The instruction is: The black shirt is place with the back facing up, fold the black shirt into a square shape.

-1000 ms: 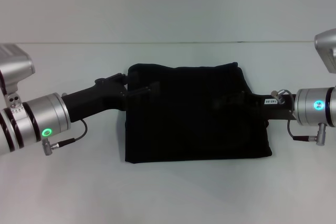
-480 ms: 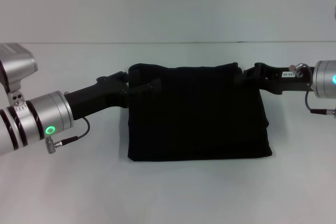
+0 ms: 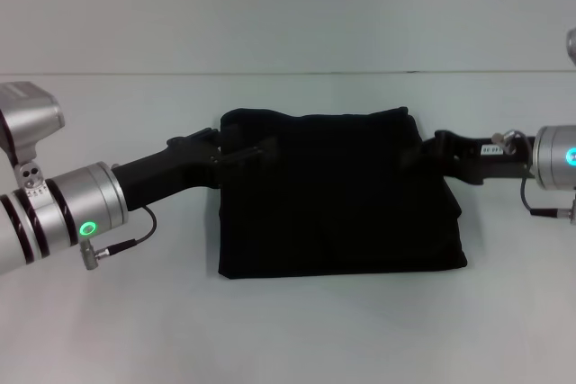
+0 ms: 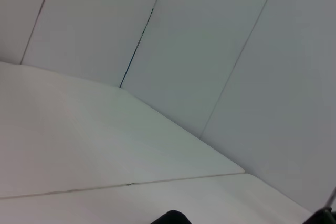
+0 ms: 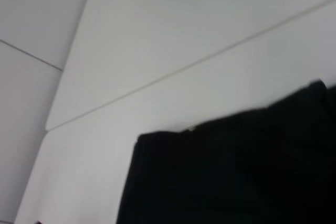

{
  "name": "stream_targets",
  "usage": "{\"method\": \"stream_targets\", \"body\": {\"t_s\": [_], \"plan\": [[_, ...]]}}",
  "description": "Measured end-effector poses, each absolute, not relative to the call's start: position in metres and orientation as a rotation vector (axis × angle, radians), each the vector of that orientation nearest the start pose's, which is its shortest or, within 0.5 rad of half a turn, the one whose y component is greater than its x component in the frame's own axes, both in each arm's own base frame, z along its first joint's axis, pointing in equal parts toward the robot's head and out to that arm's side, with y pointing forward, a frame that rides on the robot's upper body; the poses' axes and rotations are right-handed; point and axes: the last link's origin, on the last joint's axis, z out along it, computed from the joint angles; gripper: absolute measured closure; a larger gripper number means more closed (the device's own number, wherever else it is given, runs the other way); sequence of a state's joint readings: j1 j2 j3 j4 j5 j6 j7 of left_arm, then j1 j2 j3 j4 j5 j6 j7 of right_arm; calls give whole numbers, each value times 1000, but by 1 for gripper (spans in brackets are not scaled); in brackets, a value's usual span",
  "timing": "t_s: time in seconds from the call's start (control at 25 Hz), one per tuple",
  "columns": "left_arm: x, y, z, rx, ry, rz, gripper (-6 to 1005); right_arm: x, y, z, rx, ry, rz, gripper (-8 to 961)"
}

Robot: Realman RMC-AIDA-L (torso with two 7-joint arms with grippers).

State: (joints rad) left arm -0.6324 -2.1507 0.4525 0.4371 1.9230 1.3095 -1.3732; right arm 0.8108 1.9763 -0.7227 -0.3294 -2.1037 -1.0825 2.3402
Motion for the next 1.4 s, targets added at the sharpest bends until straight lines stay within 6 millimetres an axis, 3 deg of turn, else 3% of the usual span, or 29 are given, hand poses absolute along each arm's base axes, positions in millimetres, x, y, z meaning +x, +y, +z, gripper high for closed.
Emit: {"method": "stream_targets", "body": {"t_s": [0.2,0.64,1.08,1.4], "plan": [[-251,364,-35,-2365,-935,-936,190,266,412,-19,-2042,1850,573,857],[-248,367,-35,-2373,-924,-928,190,258,413,-26,-2037,1878,608,387],[-249,374,-36,-2344,-980,-903,189,284,410,10,-1996,1897,571,391],[-245,384,-40,-2315,-1021,-870,190,287,410,15,-2008,1875,535,393]]}}
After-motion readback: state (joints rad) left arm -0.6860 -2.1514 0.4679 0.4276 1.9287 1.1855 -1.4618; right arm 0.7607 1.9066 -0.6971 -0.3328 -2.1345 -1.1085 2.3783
